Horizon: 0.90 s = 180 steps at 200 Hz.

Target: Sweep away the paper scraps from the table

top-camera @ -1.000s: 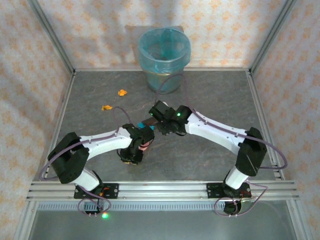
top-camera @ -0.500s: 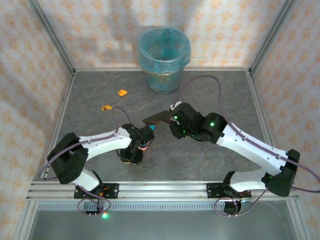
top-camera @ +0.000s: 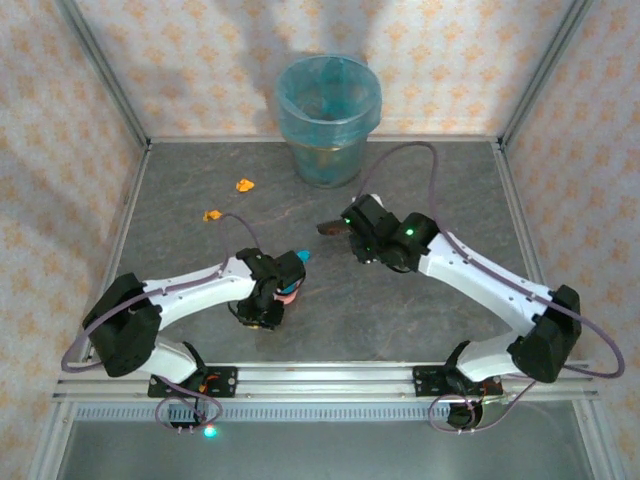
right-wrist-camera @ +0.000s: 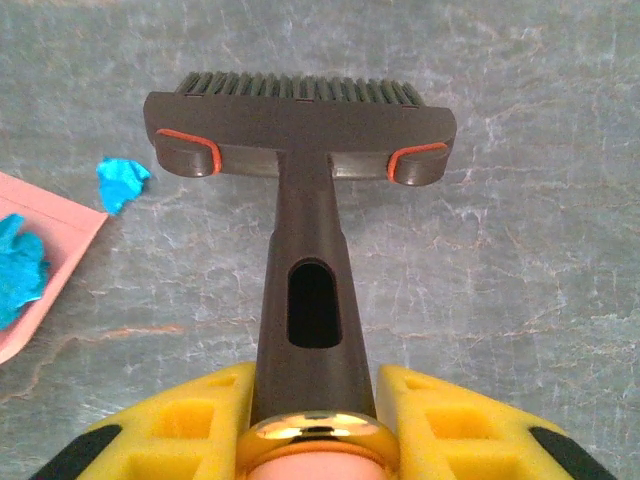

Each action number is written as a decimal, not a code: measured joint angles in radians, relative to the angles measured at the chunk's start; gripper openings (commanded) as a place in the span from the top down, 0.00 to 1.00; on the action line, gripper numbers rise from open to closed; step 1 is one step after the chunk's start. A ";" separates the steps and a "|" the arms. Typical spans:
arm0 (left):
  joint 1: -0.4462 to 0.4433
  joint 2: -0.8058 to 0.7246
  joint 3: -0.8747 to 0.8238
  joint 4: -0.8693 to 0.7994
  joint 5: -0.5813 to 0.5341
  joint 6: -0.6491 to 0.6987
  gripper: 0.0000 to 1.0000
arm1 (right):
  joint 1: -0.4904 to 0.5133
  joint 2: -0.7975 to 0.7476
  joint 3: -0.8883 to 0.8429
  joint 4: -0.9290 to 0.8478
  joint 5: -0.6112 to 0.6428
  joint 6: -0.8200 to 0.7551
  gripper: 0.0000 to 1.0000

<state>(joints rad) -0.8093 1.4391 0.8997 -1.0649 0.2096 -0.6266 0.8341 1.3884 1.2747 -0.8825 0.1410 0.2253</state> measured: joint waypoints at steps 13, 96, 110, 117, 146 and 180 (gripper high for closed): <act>-0.007 -0.015 0.000 -0.013 0.003 0.000 1.00 | 0.000 0.029 0.000 0.000 -0.006 0.000 1.00; -0.046 0.003 -0.006 -0.022 0.023 0.000 1.00 | 0.000 0.094 0.001 0.004 -0.072 -0.002 1.00; -0.047 0.023 -0.003 -0.019 0.023 0.001 1.00 | 0.001 0.094 0.001 0.004 -0.088 -0.005 1.00; -0.047 0.033 -0.001 -0.017 0.022 0.004 1.00 | 0.004 0.094 0.001 0.004 -0.092 -0.009 1.00; -0.048 0.069 0.013 -0.011 0.016 0.009 1.00 | 0.032 0.094 0.001 0.003 -0.101 -0.021 1.00; -0.048 0.089 0.019 -0.001 0.002 0.016 1.00 | 0.071 0.094 0.001 -0.005 -0.113 -0.032 1.00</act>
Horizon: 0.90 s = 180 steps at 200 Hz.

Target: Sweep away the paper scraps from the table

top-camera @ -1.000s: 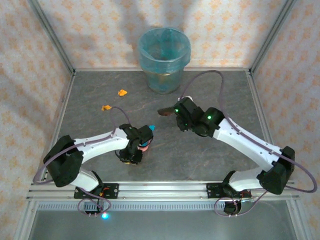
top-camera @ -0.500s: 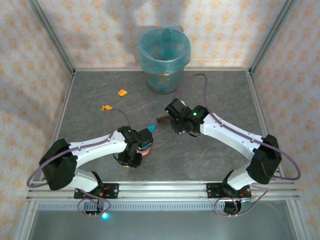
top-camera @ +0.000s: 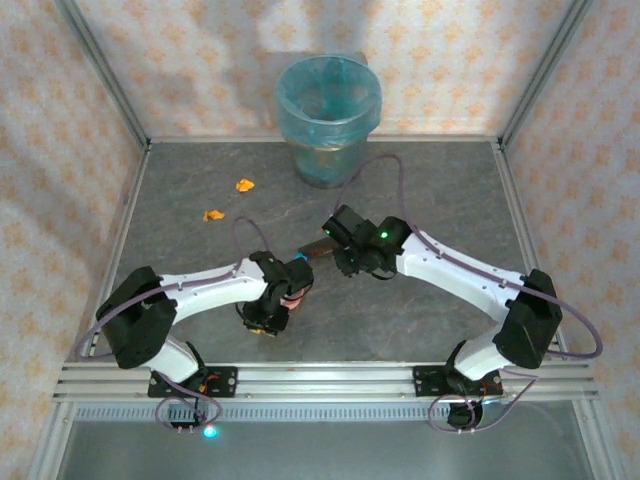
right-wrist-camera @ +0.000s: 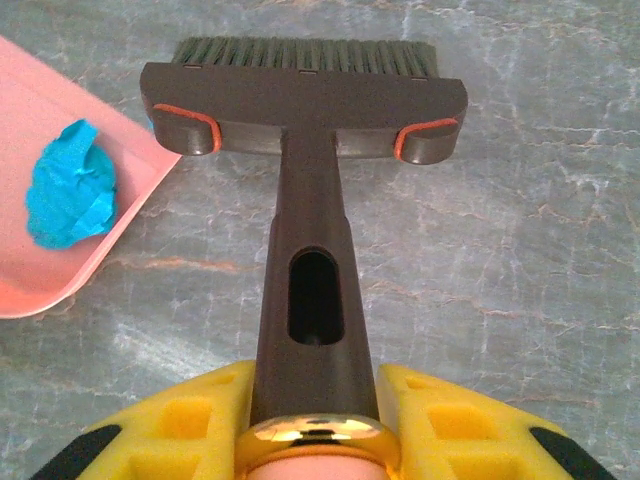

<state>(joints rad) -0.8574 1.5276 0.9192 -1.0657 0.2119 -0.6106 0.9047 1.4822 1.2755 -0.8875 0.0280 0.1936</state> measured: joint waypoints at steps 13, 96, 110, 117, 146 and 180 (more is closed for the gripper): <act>0.001 0.000 0.000 0.002 -0.007 0.003 1.00 | 0.012 0.000 0.000 -0.005 -0.006 -0.002 1.00; 0.021 0.002 0.005 0.005 -0.011 0.010 1.00 | 0.039 -0.146 -0.063 -0.070 -0.103 -0.003 1.00; 0.021 0.007 0.009 0.005 -0.011 0.010 1.00 | 0.039 -0.167 -0.065 -0.083 -0.108 -0.003 1.00; 0.021 0.009 0.011 0.006 -0.011 0.010 1.00 | 0.039 -0.175 -0.066 -0.087 -0.110 -0.003 1.00; 0.021 0.011 0.015 0.012 -0.013 0.010 1.00 | 0.039 -0.193 -0.066 -0.093 -0.113 -0.003 1.00; 0.021 0.011 0.015 0.031 -0.014 0.010 1.00 | 0.037 -0.197 -0.065 -0.093 -0.050 0.002 1.00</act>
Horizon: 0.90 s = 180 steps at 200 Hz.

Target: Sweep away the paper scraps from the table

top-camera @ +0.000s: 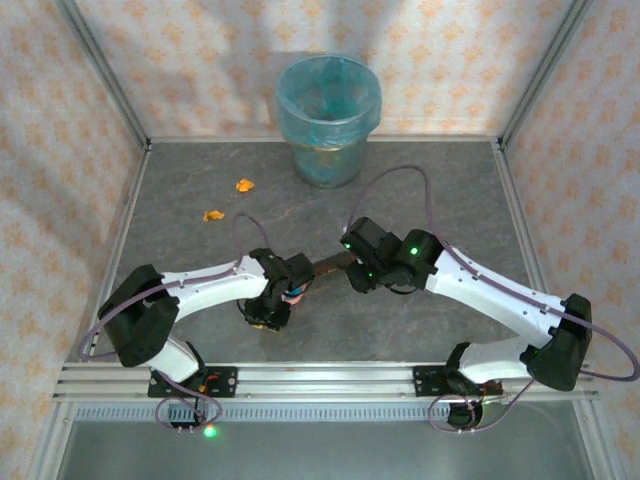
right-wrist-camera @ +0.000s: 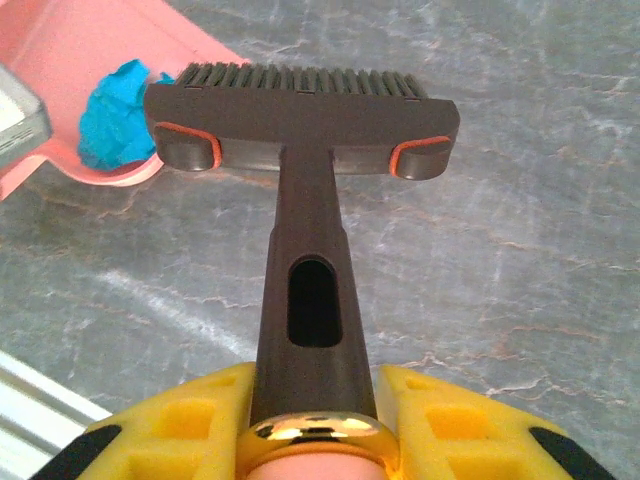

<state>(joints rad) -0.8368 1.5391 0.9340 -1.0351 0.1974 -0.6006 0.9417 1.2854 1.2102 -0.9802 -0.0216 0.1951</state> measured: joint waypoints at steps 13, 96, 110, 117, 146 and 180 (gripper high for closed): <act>0.000 -0.001 0.000 0.010 -0.003 0.000 1.00 | -0.008 -0.010 0.000 0.005 0.025 0.003 1.00; 0.000 -0.056 -0.010 0.053 -0.053 -0.008 1.00 | -0.192 -0.309 -0.166 0.409 0.176 0.048 1.00; 0.000 -0.066 -0.011 0.060 -0.065 -0.013 1.00 | -0.205 -0.345 -0.249 0.505 0.219 0.069 1.00; 0.000 -0.076 -0.011 0.063 -0.072 -0.018 1.00 | -0.211 -0.360 -0.297 0.553 0.242 0.080 1.00; 0.000 -0.131 -0.004 0.056 -0.086 -0.030 1.00 | -0.232 -0.380 -0.470 0.701 0.310 0.124 1.00; 0.000 -0.159 0.082 0.021 -0.095 -0.029 1.00 | -0.251 -0.446 -0.587 0.795 0.348 0.165 1.00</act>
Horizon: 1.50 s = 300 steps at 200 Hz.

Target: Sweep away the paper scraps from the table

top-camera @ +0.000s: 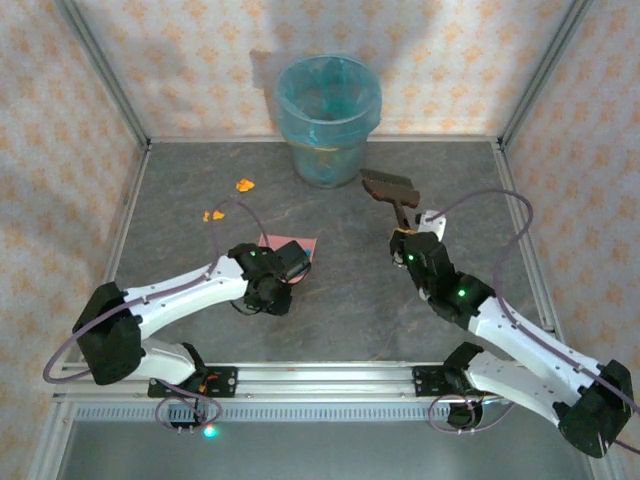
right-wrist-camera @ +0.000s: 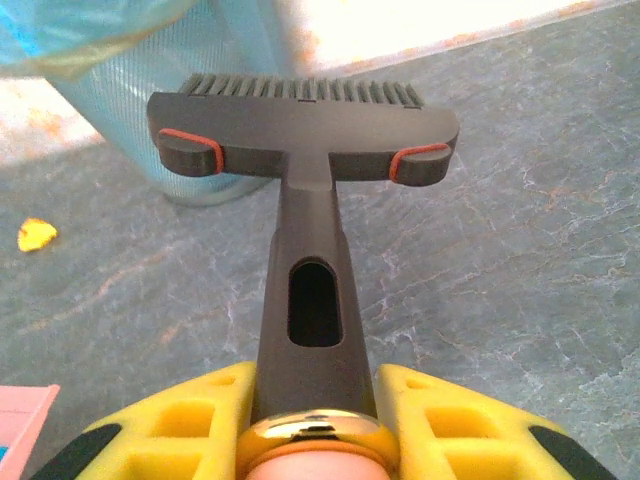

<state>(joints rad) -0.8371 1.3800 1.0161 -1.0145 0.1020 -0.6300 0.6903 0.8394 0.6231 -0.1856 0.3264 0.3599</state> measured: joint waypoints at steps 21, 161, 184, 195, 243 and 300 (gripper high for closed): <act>0.000 -0.002 0.091 -0.045 -0.006 0.002 1.00 | -0.002 -0.054 -0.019 0.048 0.025 0.023 1.00; 0.002 0.403 0.969 -0.369 -0.040 0.110 1.00 | -0.011 -0.093 -0.116 0.166 0.032 0.128 1.00; 0.010 0.499 1.144 -0.402 -0.035 0.121 1.00 | -0.011 -0.092 -0.147 0.204 0.017 0.152 1.00; 0.017 0.554 1.243 -0.423 -0.036 0.126 1.00 | -0.011 -0.090 -0.157 0.211 0.013 0.161 1.00; 0.079 0.755 1.592 -0.470 -0.015 0.126 1.00 | -0.011 -0.086 -0.161 0.233 0.009 0.182 1.00; 0.193 0.769 1.614 -0.391 0.078 0.105 1.00 | -0.011 -0.084 -0.161 0.240 0.009 0.183 1.00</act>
<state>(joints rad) -0.6441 2.1487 2.6301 -1.4052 0.1799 -0.5251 0.6796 0.7551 0.4618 0.0540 0.3355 0.5434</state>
